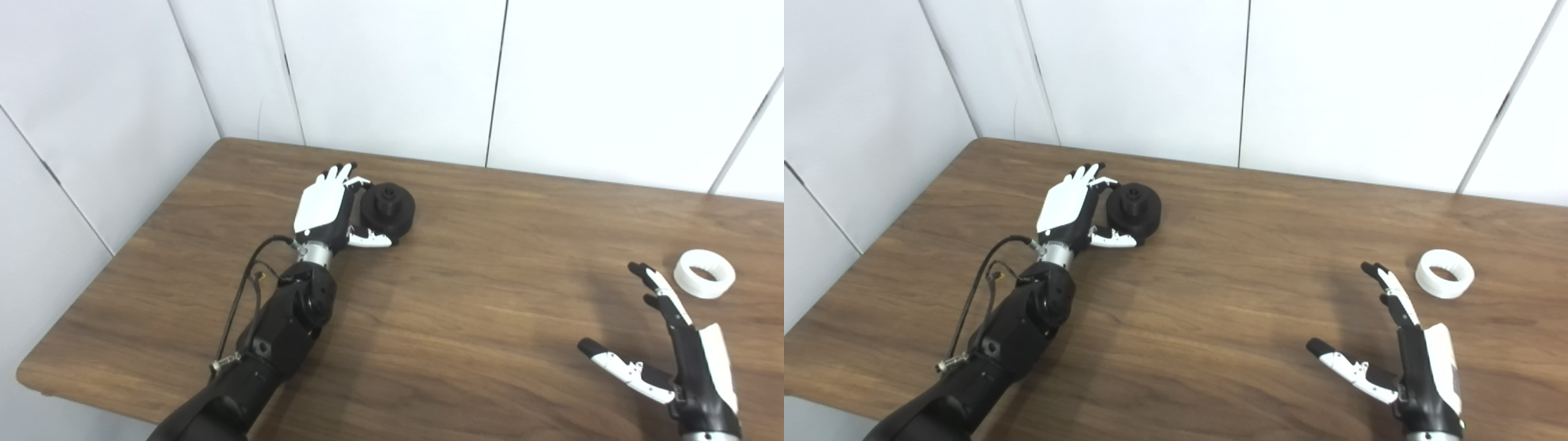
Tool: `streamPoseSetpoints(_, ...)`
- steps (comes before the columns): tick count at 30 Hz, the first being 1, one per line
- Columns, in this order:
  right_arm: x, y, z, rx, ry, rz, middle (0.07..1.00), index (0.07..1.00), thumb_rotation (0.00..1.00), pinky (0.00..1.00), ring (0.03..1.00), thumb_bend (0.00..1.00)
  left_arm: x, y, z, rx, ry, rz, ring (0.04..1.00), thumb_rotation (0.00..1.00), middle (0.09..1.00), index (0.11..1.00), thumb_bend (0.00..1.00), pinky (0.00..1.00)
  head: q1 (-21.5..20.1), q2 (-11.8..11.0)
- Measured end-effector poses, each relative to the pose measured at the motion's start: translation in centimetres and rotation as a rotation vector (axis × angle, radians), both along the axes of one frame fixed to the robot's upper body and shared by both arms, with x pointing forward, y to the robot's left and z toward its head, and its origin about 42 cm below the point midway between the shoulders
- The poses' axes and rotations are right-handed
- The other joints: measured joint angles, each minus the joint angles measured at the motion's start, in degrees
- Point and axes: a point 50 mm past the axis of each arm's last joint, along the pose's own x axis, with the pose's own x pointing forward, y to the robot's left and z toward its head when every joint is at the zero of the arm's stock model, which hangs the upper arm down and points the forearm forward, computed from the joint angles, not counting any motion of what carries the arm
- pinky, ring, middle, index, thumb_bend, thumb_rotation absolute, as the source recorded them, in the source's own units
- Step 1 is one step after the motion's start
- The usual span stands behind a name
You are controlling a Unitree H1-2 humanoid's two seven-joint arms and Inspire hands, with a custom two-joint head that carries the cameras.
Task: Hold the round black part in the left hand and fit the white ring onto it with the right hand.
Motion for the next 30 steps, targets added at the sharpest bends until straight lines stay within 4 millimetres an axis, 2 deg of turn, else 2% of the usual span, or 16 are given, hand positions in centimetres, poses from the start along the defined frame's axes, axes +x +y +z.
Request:
streamPoseSetpoints(10, 0.0, 0.0, 0.0, -0.001, 0.0, 0.0, 0.924, 0.878, 0.43, 0.87, 0.921, 0.81, -2.0, -2.3, -0.8, -0.038, 0.019, -0.069, 1.0, 0.35, 0.984, 0.607, 0.87, 1.0, 0.09, 0.26)
streamPoseSetpoints(19, 0.0, 0.0, 0.0, -0.007, 0.003, -0.003, 0.923, 0.876, 0.43, 0.86, 0.915, 0.81, -3.9, -3.3, -1.4, -0.067, 0.003, -0.128, 1.0, 0.34, 0.983, 0.604, 0.87, 1.0, -0.35, 0.88)
streamPoseSetpoints(24, -0.1, 0.0, 0.0, -0.017, 0.004, -0.005, 0.921, 0.875, 0.46, 0.85, 0.913, 0.82, -6.0, -4.7, -1.4, -0.094, 0.013, -0.191, 1.0, 0.31, 0.976, 0.606, 0.88, 1.0, -0.53, 1.14)
streamPoseSetpoints(30, -0.1, 0.2, -0.1, -0.034, 0.009, -0.008, 0.924, 0.876, 0.45, 0.86, 0.915, 0.81, -8.5, -6.7, -1.3, -0.121, 0.031, -0.27, 1.0, 0.35, 0.983, 0.617, 0.9, 1.0, -1.23, 1.41)
